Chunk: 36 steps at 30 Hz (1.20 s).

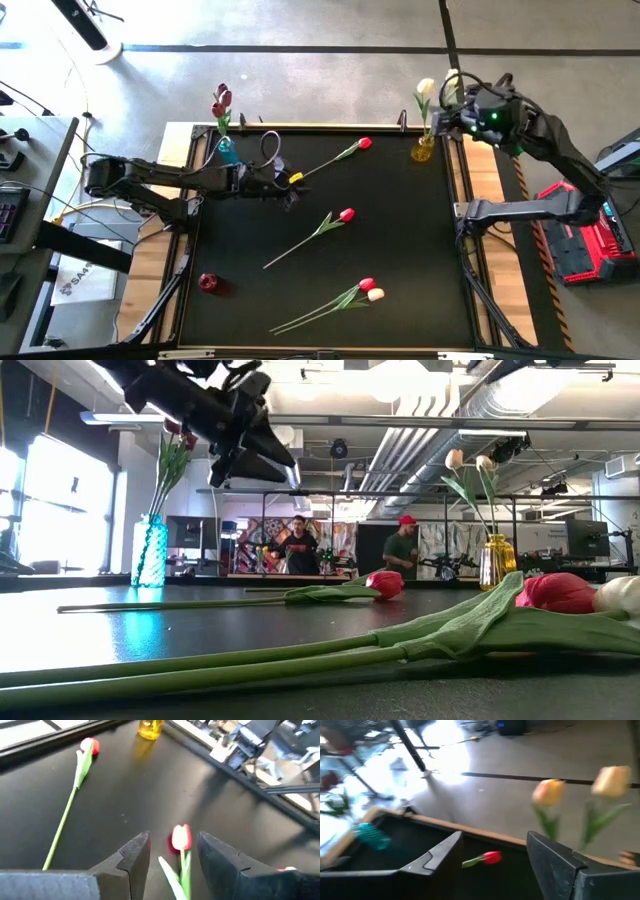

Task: Sort flowers into vase by color
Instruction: Put the yellow flower into the yellow crystal vase

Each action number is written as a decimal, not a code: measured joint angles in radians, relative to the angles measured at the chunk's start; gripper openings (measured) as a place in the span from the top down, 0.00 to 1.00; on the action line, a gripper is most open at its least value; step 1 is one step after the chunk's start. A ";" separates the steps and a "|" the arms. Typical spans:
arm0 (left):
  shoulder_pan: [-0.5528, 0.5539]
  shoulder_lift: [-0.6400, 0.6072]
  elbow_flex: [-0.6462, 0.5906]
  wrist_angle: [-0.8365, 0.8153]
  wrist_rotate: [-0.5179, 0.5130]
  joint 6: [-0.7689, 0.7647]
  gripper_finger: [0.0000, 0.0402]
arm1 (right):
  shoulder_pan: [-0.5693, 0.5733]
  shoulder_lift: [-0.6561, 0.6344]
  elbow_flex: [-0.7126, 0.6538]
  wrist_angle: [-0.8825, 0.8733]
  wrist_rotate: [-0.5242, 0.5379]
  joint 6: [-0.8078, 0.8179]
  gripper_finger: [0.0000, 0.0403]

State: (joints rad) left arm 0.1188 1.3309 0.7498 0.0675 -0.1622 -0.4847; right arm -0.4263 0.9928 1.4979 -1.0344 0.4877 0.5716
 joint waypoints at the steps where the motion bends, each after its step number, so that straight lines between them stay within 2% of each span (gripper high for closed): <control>1: 0.004 0.016 0.000 -0.002 -0.007 -0.001 0.62 | 0.024 0.002 0.000 0.004 -0.002 0.015 0.48; 6: 0.041 0.121 0.000 0.025 0.053 -0.042 0.62 | 0.150 0.025 -0.001 -0.004 -0.008 0.106 0.48; 10: 0.046 0.196 0.000 0.069 0.155 -0.042 0.62 | 0.243 0.067 -0.001 -0.027 -0.035 0.148 0.48; 13: 0.028 0.231 0.000 0.088 0.244 -0.037 0.62 | 0.303 0.110 -0.001 -0.054 -0.068 0.182 0.48; 16: -0.012 0.244 0.000 0.088 0.290 -0.034 0.62 | 0.362 0.168 -0.001 -0.069 -0.114 0.217 0.48; 23: -0.110 0.246 0.000 0.088 0.293 -0.039 0.62 | 0.521 0.333 -0.002 -0.098 -0.225 0.335 0.48; 29: -0.166 0.246 0.000 0.088 0.284 -0.053 0.62 | 0.659 0.463 -0.002 -0.099 -0.233 0.420 0.48; 36: -0.246 0.226 0.000 0.054 0.315 -0.051 0.62 | 0.804 0.597 -0.002 -0.071 -0.215 0.373 0.48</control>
State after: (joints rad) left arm -0.1268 1.5572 0.7494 0.1219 0.1527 -0.5354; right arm 0.3778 1.5895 1.4956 -1.1058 0.2731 0.9442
